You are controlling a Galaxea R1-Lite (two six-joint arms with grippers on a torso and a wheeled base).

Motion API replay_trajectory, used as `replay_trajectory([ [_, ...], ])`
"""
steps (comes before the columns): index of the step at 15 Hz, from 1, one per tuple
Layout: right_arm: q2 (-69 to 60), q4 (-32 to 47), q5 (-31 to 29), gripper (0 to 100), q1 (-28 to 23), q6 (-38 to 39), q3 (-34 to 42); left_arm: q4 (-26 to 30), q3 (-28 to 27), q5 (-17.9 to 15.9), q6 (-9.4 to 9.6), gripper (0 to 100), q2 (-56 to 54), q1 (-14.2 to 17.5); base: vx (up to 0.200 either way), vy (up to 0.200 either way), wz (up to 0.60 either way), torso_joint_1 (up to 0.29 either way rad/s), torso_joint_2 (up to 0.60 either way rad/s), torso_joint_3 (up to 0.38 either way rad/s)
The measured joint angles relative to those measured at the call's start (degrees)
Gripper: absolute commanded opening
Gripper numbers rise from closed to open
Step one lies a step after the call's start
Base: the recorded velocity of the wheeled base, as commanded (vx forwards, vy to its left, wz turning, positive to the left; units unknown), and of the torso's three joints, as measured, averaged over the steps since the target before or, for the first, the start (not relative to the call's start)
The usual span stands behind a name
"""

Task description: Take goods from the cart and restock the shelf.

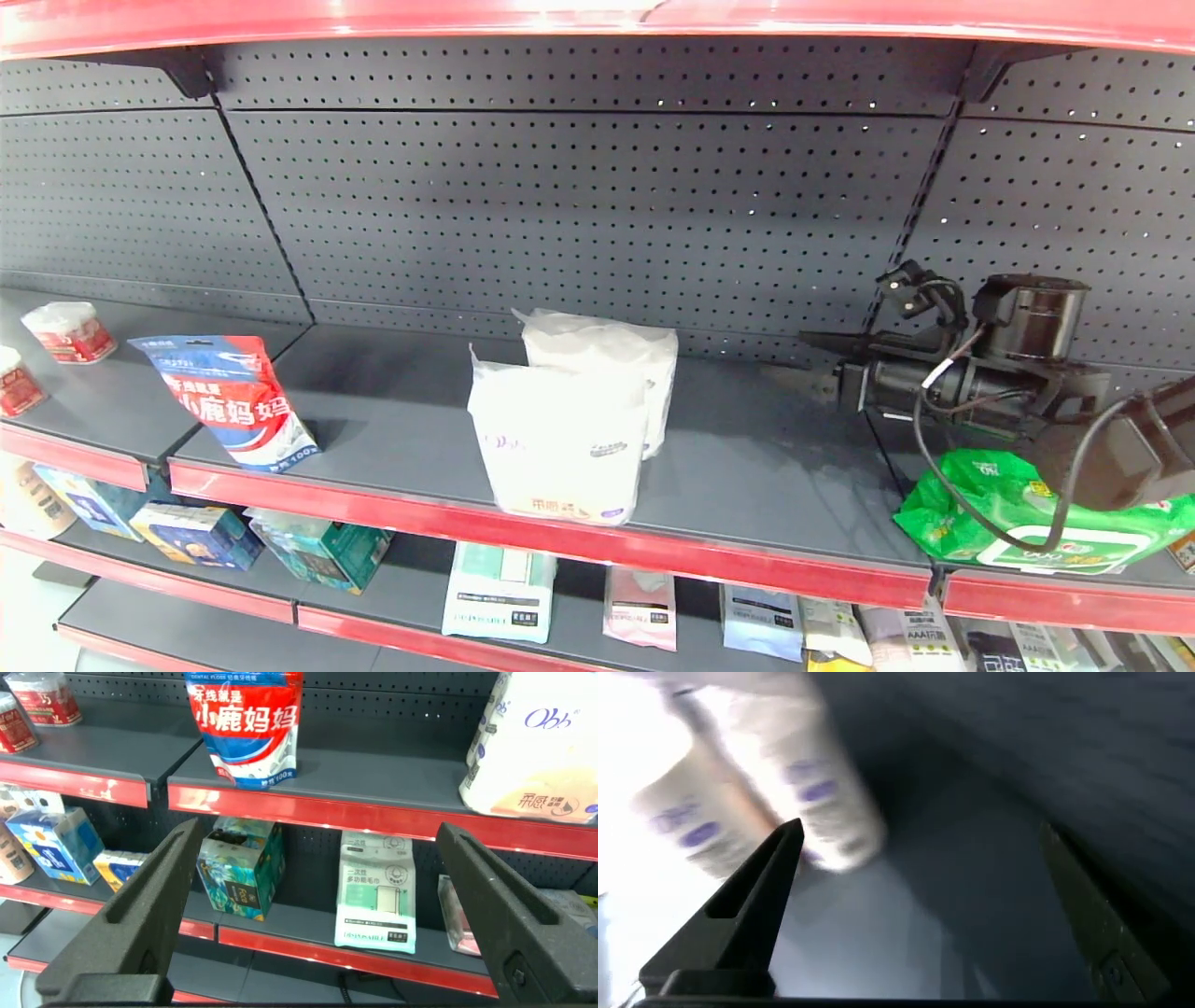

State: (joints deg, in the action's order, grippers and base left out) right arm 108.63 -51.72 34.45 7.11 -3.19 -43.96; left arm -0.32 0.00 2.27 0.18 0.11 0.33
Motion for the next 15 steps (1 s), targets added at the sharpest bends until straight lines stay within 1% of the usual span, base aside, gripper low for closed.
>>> replay_trajectory([
  [1,-2.0,0.0,-4.8,100,-0.7,0.4,1.5,0.0,0.0,0.0,0.00,100,0.0,0.0,0.000,0.000,0.00,0.000,0.00,0.000],
  [3,-6.9,0.0,-16.4,100,-1.4,1.2,5.5,0.0,0.0,0.0,-0.02,100,0.0,0.0,0.000,0.000,0.00,0.000,0.00,0.000],
  [4,-9.5,0.0,-20.4,100,-1.5,1.4,8.1,0.0,0.0,0.0,0.00,100,0.0,0.0,0.000,0.000,0.00,0.000,0.00,0.000],
  [5,-12.4,0.1,-22.8,100,-1.7,1.5,10.9,0.0,0.0,0.0,0.00,100,0.0,0.0,0.000,0.000,0.00,0.000,0.00,0.000],
  [6,-15.7,0.0,-24.3,100,-2.0,1.5,14.3,0.0,0.0,0.0,0.00,100,0.0,0.0,0.000,0.000,0.00,0.000,0.00,0.000],
  [8,-22.3,0.2,-25.4,100,-2.6,1.5,20.4,0.0,0.0,0.0,0.00,100,0.0,0.0,0.000,0.000,0.00,0.000,0.00,0.000],
  [10,-29.1,1.4,-26.3,100,-3.2,1.5,25.1,0.0,0.0,0.0,0.00,100,0.0,0.0,0.000,0.000,0.00,0.000,0.00,0.000],
  [12,-36.4,6.4,-28.7,100,-3.6,1.3,27.2,0.0,0.0,0.0,0.00,100,0.0,0.0,0.000,0.000,0.00,0.000,0.00,0.000],
  [15,-49.2,19.4,-32.6,100,-5.6,1.3,29.1,0.0,0.0,0.0,0.00,100,0.0,0.0,0.000,0.000,0.00,0.000,0.00,0.000],
])
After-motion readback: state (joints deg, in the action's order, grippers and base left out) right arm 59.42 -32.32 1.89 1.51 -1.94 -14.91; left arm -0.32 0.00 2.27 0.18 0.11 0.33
